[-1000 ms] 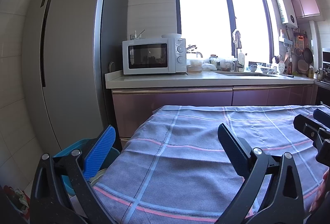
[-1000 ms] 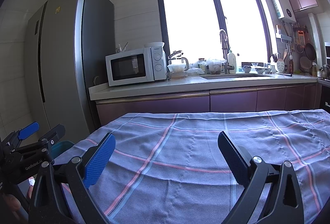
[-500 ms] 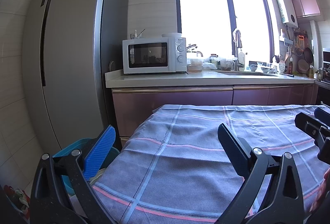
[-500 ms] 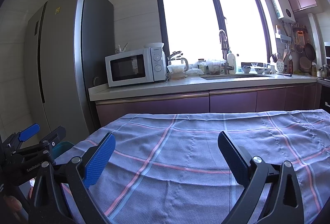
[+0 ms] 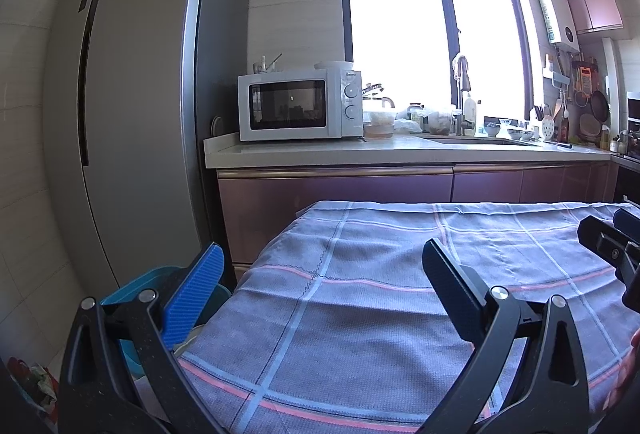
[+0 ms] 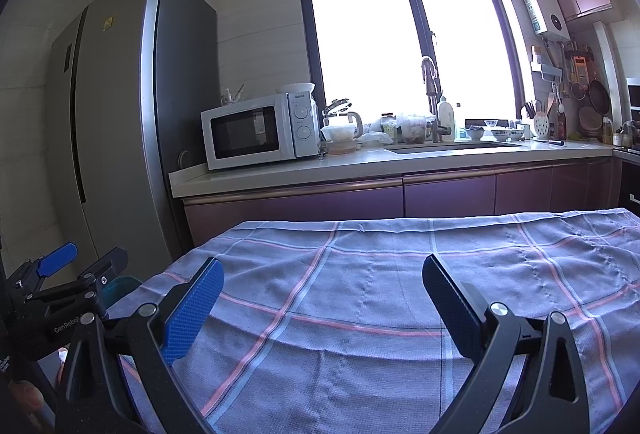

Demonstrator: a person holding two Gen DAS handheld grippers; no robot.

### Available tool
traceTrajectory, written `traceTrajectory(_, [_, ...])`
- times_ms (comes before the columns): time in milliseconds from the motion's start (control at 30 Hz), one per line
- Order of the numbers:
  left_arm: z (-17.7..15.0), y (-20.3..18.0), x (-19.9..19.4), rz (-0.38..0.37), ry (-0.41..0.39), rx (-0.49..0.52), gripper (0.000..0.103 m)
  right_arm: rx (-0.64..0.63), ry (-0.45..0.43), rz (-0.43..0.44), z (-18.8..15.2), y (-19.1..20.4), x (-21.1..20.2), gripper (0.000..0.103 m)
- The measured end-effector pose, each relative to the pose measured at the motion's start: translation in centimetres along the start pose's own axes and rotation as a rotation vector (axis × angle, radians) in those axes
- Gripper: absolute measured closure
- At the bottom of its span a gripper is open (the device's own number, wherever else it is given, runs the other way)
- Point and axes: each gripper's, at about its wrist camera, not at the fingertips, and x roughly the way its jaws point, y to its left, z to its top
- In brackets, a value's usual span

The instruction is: Collect trash

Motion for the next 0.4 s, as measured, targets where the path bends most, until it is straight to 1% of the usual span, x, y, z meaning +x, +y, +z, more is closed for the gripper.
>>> traceTrajectory(100, [0.1,-0.2,0.2,0.000,0.010,0.002,0.005,0.002,0.005,-0.006,-0.1,-0.2,0.1,0.007])
traceTrajectory(267, [-0.1,-0.3,1.8,-0.026,0.083,-0.015,0.005,0.014,0.022,-0.014,-0.1,-1.0,0.4,0.007])
traceTrajectory(400, [0.1,-1.0,3.6,-0.054,0.146,0.000,0.005,0.026,0.044,-0.018,0.0,-2.0,0.8,0.007])
